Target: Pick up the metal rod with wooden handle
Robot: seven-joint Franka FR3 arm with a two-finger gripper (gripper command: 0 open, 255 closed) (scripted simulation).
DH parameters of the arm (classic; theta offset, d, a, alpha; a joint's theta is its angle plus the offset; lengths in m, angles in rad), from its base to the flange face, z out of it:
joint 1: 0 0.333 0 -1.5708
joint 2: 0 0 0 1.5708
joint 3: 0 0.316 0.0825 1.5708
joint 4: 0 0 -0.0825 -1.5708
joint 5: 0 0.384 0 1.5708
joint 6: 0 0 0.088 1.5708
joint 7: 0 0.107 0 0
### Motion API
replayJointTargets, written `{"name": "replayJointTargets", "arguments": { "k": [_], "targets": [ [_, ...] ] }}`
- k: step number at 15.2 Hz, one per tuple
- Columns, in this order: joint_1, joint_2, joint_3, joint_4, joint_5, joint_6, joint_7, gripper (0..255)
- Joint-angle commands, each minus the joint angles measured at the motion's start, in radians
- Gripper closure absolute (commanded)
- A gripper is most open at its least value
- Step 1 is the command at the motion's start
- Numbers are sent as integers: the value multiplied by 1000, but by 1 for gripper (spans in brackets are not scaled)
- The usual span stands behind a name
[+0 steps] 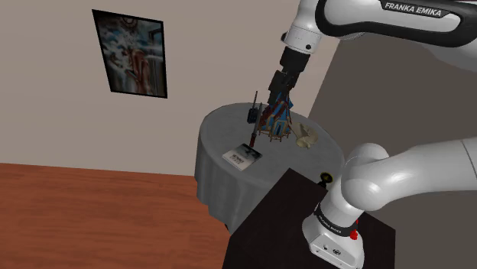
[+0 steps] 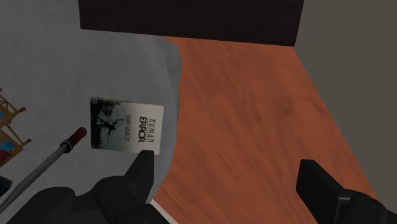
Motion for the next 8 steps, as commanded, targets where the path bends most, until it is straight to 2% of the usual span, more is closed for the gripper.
{"name": "replayJointTargets", "arguments": {
  "k": [1,8],
  "targets": [
    [0,0,0,0,0,0,0,0],
    [-16,-9,-161,-172,-78,208,-240,0]
  ]
}}
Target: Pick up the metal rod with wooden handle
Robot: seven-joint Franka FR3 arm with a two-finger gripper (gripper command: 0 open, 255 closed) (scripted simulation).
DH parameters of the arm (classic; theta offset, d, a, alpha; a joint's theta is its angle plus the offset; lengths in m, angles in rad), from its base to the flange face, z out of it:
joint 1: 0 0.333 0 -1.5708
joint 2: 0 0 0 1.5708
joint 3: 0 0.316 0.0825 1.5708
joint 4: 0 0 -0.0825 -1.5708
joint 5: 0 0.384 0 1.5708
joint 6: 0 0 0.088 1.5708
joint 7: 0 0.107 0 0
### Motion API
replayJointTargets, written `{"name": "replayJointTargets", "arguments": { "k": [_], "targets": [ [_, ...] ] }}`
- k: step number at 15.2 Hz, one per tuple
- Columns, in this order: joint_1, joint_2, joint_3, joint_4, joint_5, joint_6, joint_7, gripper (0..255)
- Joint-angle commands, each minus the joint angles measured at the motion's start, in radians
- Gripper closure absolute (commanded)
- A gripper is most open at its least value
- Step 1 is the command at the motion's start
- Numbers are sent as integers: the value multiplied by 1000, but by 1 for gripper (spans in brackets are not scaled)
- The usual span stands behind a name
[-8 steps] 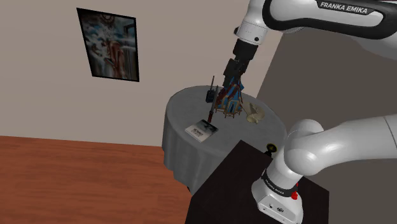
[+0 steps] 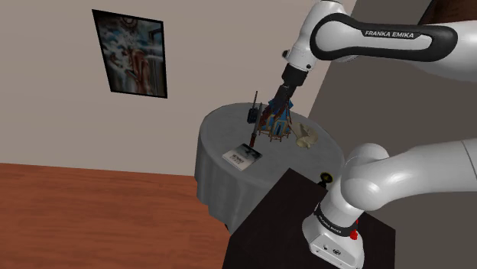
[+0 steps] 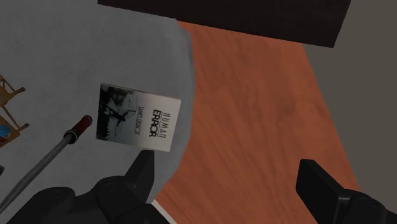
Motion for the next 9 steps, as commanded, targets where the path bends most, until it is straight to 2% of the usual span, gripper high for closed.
{"name": "replayJointTargets", "arguments": {
  "k": [1,6,9],
  "targets": [
    [-3,8,-47,-43,-20,66,-70,0],
    [-1,90,-184,-100,-61,235,-253,0],
    [16,170,-275,-108,-66,340,-371,0]
  ]
}}
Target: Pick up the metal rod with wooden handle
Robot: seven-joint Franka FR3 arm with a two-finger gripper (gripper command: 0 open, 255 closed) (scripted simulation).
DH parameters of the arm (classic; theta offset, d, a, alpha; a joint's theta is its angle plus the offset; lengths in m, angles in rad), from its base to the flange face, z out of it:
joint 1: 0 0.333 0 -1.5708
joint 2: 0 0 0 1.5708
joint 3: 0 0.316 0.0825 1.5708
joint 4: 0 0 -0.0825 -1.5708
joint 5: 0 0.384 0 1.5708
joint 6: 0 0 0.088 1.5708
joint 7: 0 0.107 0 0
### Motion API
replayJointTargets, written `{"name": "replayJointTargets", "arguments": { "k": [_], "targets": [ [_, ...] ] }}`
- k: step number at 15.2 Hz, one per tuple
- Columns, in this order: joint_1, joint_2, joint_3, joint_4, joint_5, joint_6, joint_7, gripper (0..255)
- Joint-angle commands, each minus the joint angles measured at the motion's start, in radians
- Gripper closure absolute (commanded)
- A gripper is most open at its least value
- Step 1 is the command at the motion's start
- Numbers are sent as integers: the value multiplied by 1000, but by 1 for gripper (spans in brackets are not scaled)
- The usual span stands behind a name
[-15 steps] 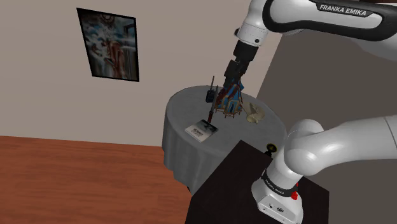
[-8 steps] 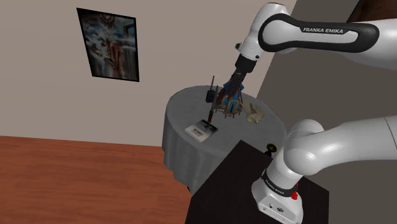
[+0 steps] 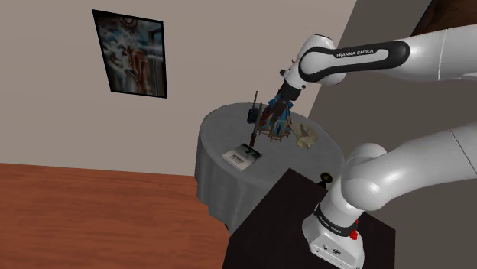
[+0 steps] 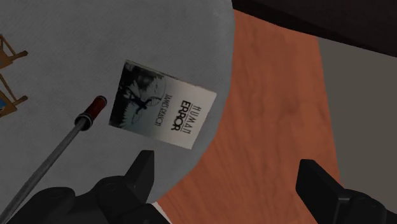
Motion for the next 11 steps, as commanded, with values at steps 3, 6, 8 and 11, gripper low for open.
{"name": "replayJointTargets", "arguments": {
  "k": [3,6,8,11],
  "targets": [
    [41,111,-127,-5,16,139,-170,0],
    [109,225,-241,26,73,231,-320,0],
    [174,311,-327,58,143,283,-439,0],
    [304,462,-476,125,324,333,-664,0]
  ]
}}
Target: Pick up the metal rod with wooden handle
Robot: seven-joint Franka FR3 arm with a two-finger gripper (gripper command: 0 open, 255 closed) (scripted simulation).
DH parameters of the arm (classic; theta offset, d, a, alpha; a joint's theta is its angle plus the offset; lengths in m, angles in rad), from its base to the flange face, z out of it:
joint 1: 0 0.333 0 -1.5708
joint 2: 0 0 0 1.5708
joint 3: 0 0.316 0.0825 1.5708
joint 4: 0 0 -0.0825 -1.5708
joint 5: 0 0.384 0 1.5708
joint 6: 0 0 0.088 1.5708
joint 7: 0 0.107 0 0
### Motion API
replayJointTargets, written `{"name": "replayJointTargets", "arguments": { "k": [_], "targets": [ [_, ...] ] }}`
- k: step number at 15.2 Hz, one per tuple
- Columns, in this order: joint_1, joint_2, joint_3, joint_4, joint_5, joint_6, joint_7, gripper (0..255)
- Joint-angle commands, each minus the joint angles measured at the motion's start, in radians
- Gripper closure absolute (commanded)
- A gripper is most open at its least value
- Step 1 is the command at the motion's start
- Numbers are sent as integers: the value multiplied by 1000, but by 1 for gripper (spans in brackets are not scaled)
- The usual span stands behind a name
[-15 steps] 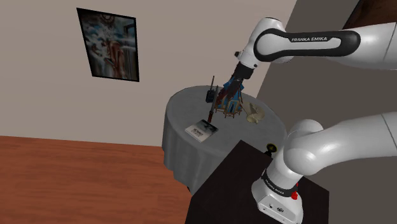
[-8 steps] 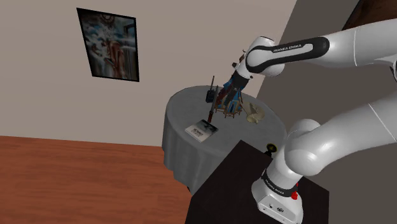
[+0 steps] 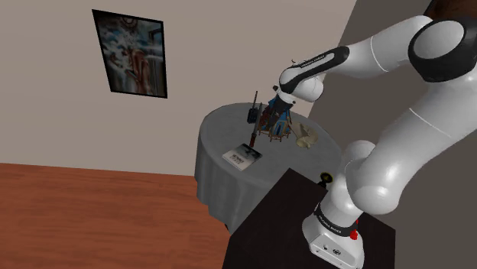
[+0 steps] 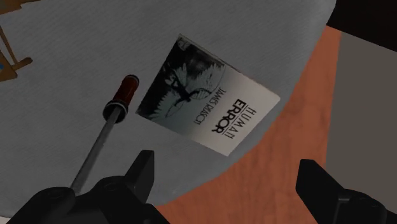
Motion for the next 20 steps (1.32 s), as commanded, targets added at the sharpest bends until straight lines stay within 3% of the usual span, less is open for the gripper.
{"name": "replayJointTargets", "arguments": {
  "k": [1,3,4,6,8,11,20],
  "targets": [
    [91,115,-109,53,159,17,-188,0],
    [161,276,-188,125,391,-17,-407,0],
    [159,366,-195,167,511,-54,-514,0],
    [68,509,-126,248,673,-119,-666,0],
    [-25,619,-54,328,774,-169,-767,0],
    [-130,746,25,440,867,-224,-865,0],
    [-179,831,86,456,959,-200,-938,0]
  ]
}}
